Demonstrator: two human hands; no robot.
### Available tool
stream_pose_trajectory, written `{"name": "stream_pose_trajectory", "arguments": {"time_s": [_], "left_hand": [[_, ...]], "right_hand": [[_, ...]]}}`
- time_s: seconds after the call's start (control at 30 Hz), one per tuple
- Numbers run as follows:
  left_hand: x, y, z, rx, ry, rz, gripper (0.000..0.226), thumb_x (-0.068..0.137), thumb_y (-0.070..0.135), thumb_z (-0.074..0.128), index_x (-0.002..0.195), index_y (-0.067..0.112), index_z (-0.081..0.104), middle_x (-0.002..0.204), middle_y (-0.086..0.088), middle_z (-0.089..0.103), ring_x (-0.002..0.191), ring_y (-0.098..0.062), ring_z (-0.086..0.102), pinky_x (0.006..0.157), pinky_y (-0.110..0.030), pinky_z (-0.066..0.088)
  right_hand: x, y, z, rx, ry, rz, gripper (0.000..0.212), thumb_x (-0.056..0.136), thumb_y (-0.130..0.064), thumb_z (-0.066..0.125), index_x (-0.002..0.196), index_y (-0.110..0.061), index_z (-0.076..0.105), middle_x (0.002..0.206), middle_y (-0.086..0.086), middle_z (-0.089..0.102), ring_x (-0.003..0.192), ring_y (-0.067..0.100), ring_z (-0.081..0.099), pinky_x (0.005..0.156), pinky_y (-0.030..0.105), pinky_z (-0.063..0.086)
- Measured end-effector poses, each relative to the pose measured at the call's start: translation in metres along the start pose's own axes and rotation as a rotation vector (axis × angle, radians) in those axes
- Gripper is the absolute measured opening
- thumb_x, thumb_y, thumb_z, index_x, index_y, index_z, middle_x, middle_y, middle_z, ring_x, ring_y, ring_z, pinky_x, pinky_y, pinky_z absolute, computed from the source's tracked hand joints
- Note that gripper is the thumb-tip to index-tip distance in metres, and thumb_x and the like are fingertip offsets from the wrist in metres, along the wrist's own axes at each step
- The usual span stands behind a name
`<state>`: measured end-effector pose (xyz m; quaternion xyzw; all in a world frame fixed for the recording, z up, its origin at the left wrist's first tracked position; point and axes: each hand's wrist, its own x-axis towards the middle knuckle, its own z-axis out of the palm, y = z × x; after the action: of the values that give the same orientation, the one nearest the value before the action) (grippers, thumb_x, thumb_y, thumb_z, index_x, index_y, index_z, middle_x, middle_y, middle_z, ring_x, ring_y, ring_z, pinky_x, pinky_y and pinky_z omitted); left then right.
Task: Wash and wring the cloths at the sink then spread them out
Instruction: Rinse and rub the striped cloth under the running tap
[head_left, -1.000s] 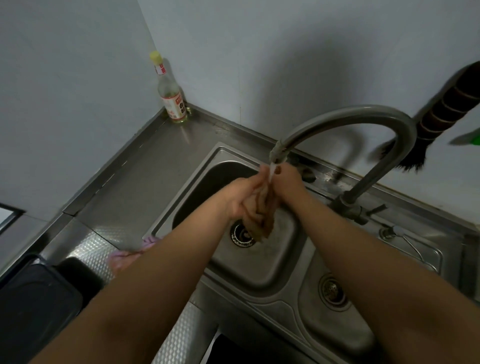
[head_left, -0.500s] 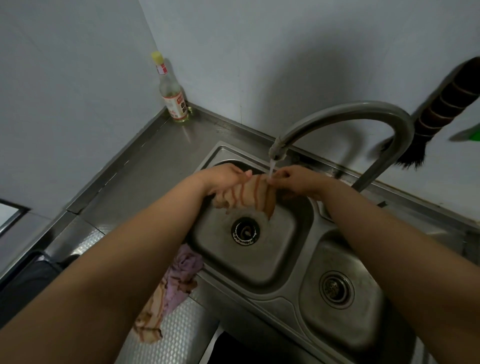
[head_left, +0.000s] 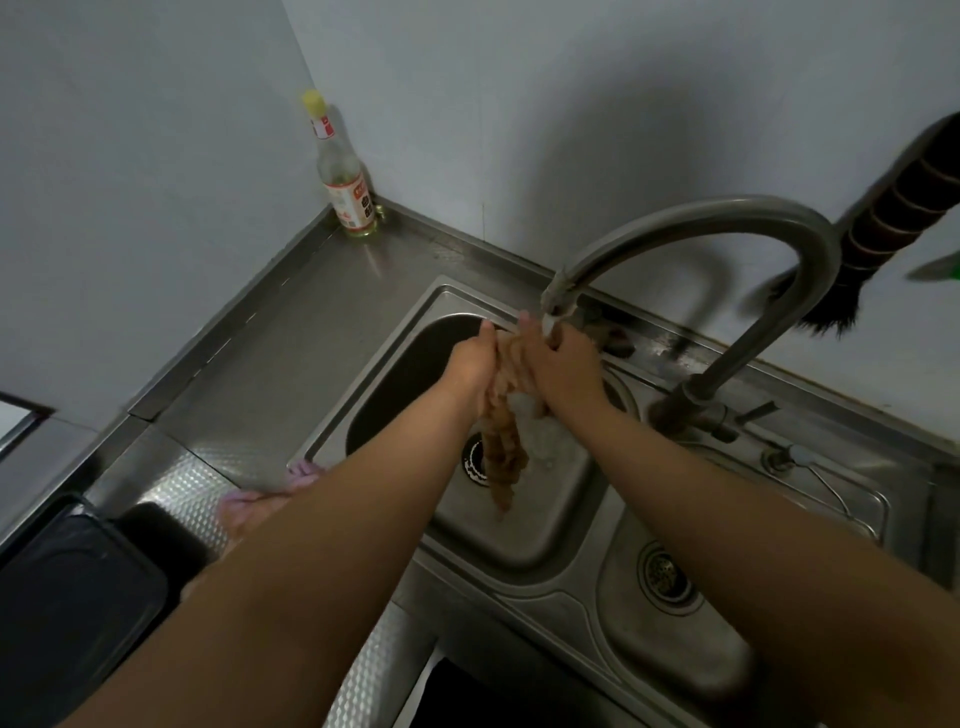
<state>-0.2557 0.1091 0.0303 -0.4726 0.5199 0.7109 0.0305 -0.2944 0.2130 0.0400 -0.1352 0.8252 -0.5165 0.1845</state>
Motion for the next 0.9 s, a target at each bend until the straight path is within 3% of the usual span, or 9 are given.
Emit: {"name": "stream_pose_trajectory", "arguments": {"time_s": [0.1,0.23,0.33,0.4,0.47,0.6,0.67,0.77,0.9], "left_hand": [[-0.015,0.001,0.020,-0.242,-0.039,-0.111,0.039,0.097,0.043,0.050,0.104,0.010,0.069,0.082,-0.007,0.070,0.071,-0.018,0.068,0.059,-0.029,0.053],[-0.020,-0.006,0.033,-0.198,-0.054,-0.095,0.040,0.097,0.044,0.050,0.097,0.009,0.070,0.082,-0.007,0.068,0.078,-0.020,0.067,0.073,-0.029,0.055],[-0.010,0.001,0.019,-0.232,-0.033,-0.083,0.034,0.098,0.037,0.051,0.104,0.009,0.069,0.091,-0.008,0.071,0.084,-0.022,0.070,0.076,-0.031,0.059],[-0.015,0.001,0.020,-0.304,-0.090,-0.134,0.034,0.098,0.037,0.051,0.110,0.012,0.070,0.093,-0.010,0.072,0.086,-0.023,0.071,0.075,-0.033,0.060],[-0.023,-0.002,0.029,-0.291,-0.119,-0.153,0.037,0.100,0.036,0.047,0.116,0.010,0.068,0.100,-0.013,0.071,0.097,-0.026,0.070,0.086,-0.037,0.057],[-0.016,0.006,0.019,-0.241,-0.036,-0.041,0.030,0.097,0.035,0.052,0.101,0.010,0.068,0.085,-0.009,0.069,0.079,-0.022,0.069,0.079,-0.033,0.058],[-0.013,0.007,0.012,-0.241,-0.109,-0.051,0.035,0.095,0.040,0.053,0.102,0.010,0.069,0.092,-0.011,0.070,0.085,-0.024,0.069,0.086,-0.037,0.056],[-0.017,-0.004,0.009,0.002,-0.299,-0.100,0.045,0.097,0.042,0.048,0.118,0.006,0.065,0.110,-0.016,0.069,0.103,-0.030,0.066,0.101,-0.047,0.048],[-0.009,-0.001,-0.012,0.402,-0.333,0.080,0.038,0.098,0.034,0.048,0.122,0.008,0.064,0.120,-0.016,0.067,0.113,-0.031,0.063,0.105,-0.046,0.045]], "right_hand": [[0.005,0.003,0.013,-0.288,-0.022,-0.112,0.047,0.099,-0.047,0.036,0.070,-0.014,0.054,0.068,0.003,0.060,0.062,0.016,0.059,0.063,0.030,0.049],[0.018,0.003,0.005,-0.310,0.024,-0.029,0.035,0.100,-0.036,0.038,0.073,-0.018,0.051,0.074,0.005,0.061,0.061,0.016,0.058,0.058,0.031,0.049],[-0.003,-0.005,0.015,-0.317,-0.044,-0.084,0.042,0.101,-0.040,0.035,0.072,-0.015,0.051,0.069,0.001,0.057,0.062,0.014,0.056,0.057,0.026,0.044],[0.006,-0.006,0.009,-0.379,-0.065,-0.006,0.039,0.101,-0.036,0.035,0.076,-0.011,0.052,0.072,0.001,0.052,0.069,0.018,0.051,0.065,0.027,0.037],[0.021,-0.006,-0.003,-0.347,-0.041,0.088,0.038,0.099,-0.031,0.037,0.067,-0.013,0.045,0.068,0.000,0.046,0.077,0.021,0.049,0.071,0.029,0.036],[0.006,-0.012,0.013,-0.331,-0.067,-0.017,0.040,0.102,-0.039,0.033,0.075,-0.014,0.050,0.071,-0.002,0.049,0.068,0.012,0.053,0.062,0.022,0.040],[0.006,-0.011,0.015,-0.373,-0.054,0.000,0.040,0.101,-0.041,0.032,0.077,-0.014,0.050,0.075,0.000,0.051,0.072,0.014,0.054,0.063,0.023,0.040],[0.029,-0.009,-0.011,-0.387,-0.084,0.056,0.036,0.099,-0.036,0.042,0.072,-0.014,0.051,0.085,0.012,0.058,0.088,0.026,0.059,0.080,0.035,0.046],[0.033,-0.024,-0.028,-0.168,-0.288,0.095,0.023,0.100,-0.034,0.042,0.094,-0.019,0.059,0.081,-0.002,0.053,0.094,0.018,0.052,0.080,0.024,0.038]]}}
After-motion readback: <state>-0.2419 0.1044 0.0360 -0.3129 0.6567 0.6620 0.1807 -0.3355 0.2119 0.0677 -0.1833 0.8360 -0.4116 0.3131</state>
